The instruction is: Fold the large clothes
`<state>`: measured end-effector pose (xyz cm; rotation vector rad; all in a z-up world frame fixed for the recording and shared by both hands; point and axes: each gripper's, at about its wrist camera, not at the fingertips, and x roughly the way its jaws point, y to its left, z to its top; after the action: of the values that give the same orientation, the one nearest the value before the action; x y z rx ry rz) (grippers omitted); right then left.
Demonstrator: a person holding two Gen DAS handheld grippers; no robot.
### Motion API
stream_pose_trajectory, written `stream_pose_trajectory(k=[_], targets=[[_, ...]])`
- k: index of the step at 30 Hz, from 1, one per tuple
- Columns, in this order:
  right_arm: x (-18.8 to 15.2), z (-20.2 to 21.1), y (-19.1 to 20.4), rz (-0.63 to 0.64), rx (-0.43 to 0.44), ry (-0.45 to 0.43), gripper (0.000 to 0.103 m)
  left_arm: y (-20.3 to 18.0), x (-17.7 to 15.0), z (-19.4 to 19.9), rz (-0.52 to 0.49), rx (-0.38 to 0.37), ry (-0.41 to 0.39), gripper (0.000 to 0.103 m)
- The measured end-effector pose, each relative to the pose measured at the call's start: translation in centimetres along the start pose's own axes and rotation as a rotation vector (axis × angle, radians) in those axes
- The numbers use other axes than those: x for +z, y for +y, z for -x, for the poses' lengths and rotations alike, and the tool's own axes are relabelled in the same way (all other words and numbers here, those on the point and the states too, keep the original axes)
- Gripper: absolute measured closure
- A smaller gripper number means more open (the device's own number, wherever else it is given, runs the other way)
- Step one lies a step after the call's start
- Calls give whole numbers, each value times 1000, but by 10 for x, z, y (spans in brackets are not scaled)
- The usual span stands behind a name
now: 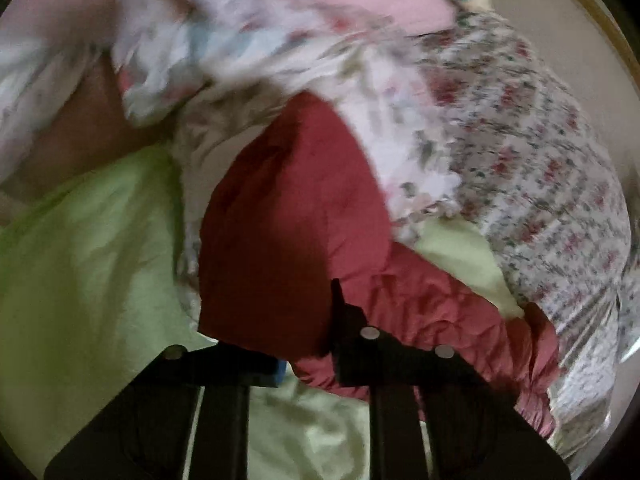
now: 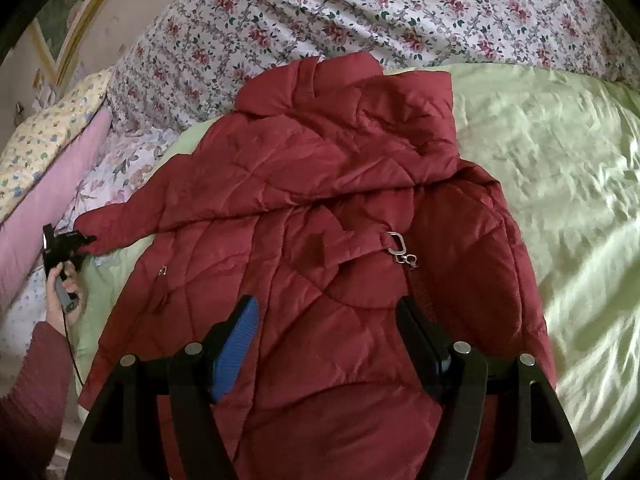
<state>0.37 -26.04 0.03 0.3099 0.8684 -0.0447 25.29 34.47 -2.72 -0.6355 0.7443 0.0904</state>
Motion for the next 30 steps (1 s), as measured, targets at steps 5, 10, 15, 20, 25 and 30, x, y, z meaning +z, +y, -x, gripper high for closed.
stream_pose_trajectory(k=[5,10,15,20,25,30], targets=[[1,-2,-1,-7,8,3,30,-40,-16,25,-116,-54,-28,93],[1,-3,1,-1,18,12,30,-81,-31,44,-197,-124,-40,93],[2,-2,-1,-10,20,7,30,-119,-50,57,-269,-204,-28,93],[3,-1,-2,-19,29,6,30,-169,-75,67,-359,-306,3,93],[5,-3,-4,-19,43,10,30,-220,-110,66,-465,-371,47,93],[15,-1,-5,-23,66,3,30,-265,-145,60,-549,-426,94,93]])
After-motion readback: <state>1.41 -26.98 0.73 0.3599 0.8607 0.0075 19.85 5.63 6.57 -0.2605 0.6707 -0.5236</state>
